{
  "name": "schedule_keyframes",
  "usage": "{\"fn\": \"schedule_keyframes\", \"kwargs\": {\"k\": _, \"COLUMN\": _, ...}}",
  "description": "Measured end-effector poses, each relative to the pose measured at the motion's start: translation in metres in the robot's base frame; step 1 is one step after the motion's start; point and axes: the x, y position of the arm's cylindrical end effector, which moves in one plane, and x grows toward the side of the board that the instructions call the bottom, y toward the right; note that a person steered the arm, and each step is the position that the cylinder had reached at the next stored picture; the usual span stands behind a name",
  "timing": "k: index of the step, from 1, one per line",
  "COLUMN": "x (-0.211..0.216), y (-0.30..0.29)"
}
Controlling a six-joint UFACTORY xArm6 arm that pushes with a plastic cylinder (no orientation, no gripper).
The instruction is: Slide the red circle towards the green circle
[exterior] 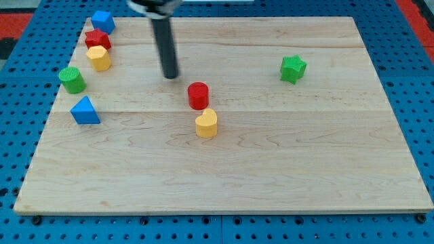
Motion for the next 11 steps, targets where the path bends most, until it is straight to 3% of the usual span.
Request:
{"fn": "schedule_keyframes", "kwargs": {"k": 1, "x": 0.03, "y": 0.066}}
{"fn": "schedule_keyframes", "kwargs": {"k": 2, "x": 0.066, "y": 0.035}}
{"fn": "schedule_keyframes", "kwargs": {"k": 3, "x": 0.066, "y": -0.044}}
{"fn": "schedule_keyframes", "kwargs": {"k": 4, "x": 0.041, "y": 0.0}}
{"fn": "schedule_keyframes", "kwargs": {"k": 5, "x": 0.013, "y": -0.007}}
{"fn": "schedule_keyframes", "kwargs": {"k": 6, "x": 0.05, "y": -0.052}}
{"fn": "schedule_keyframes", "kwargs": {"k": 7, "x": 0.056, "y": -0.1}}
{"fn": "schedule_keyframes", "kwargs": {"k": 9, "x": 0.038, "y": -0.108}}
{"fn": "schedule_keyframes", "kwargs": {"k": 11, "x": 0.049, "y": -0.179}}
